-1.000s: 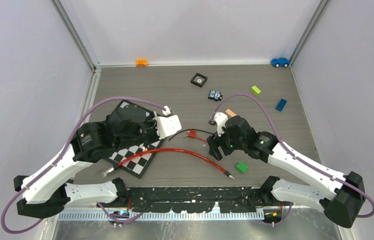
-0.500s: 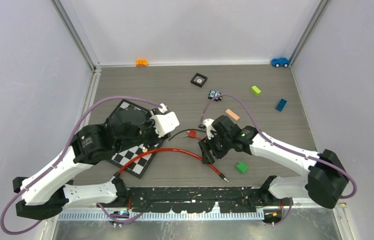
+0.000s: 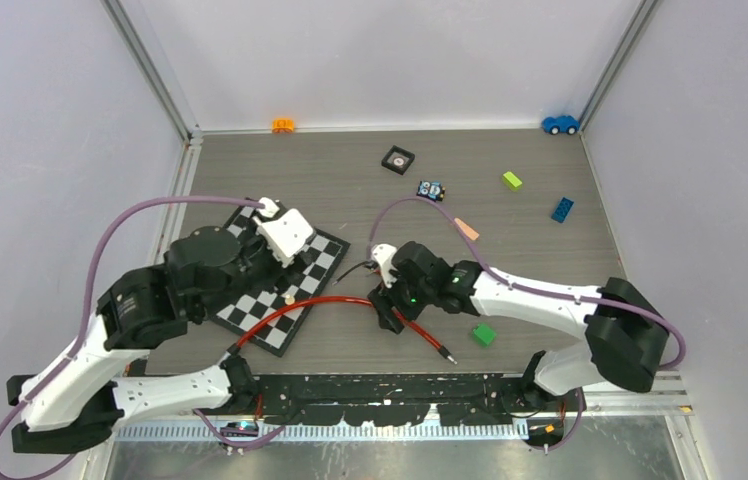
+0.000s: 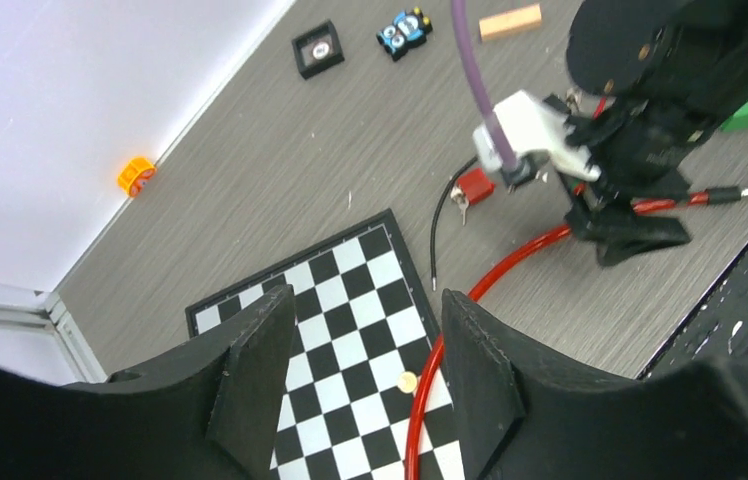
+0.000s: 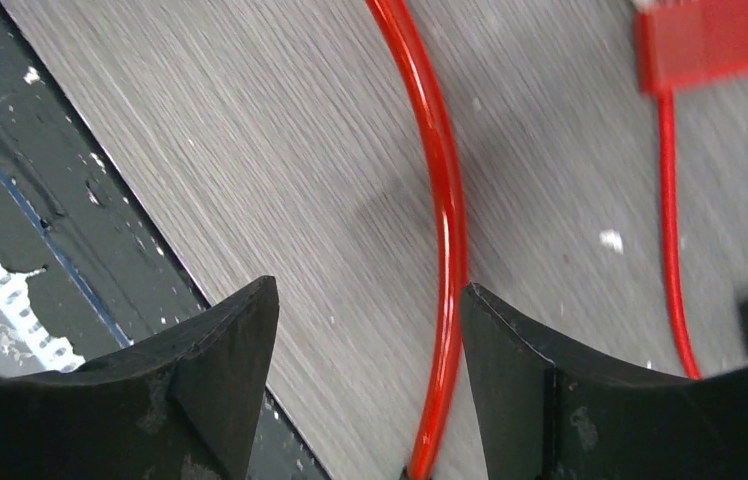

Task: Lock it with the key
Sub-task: Pick up the lock from the center of the board.

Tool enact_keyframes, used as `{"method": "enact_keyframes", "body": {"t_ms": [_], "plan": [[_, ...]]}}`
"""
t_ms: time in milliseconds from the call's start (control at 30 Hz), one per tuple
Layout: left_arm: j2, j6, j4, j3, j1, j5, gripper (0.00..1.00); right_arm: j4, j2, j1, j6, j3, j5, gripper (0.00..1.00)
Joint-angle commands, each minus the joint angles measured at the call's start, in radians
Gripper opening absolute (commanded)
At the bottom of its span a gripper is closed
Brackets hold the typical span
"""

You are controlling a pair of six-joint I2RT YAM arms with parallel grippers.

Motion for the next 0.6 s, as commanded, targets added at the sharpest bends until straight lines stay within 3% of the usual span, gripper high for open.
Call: {"method": "enact_keyframes", "body": {"t_ms": [0, 167, 433, 567], "plan": [[-0.091, -0.030, 0.163, -0.041, 0.001, 0.000, 0.59, 0.171, 0.084, 0.029, -0.150, 0.105, 0.031, 0.72], [-0.177, -0.040, 0.231, -0.074, 0.001, 0.053, 0.62, 0.232, 0.210, 0.029, -0.296, 0.217, 0.017, 0.75], [-0.337, -0.070, 0.415, -0.163, 0.001, 0.444, 0.64, 0.180, 0.454, 0.029, -0.423, 0.417, -0.055, 0.75], [-0.352, -0.080, 0.433, -0.157, 0.001, 0.507, 0.64, 0.158, 0.521, 0.029, -0.436, 0.477, -0.083, 0.75]]}}
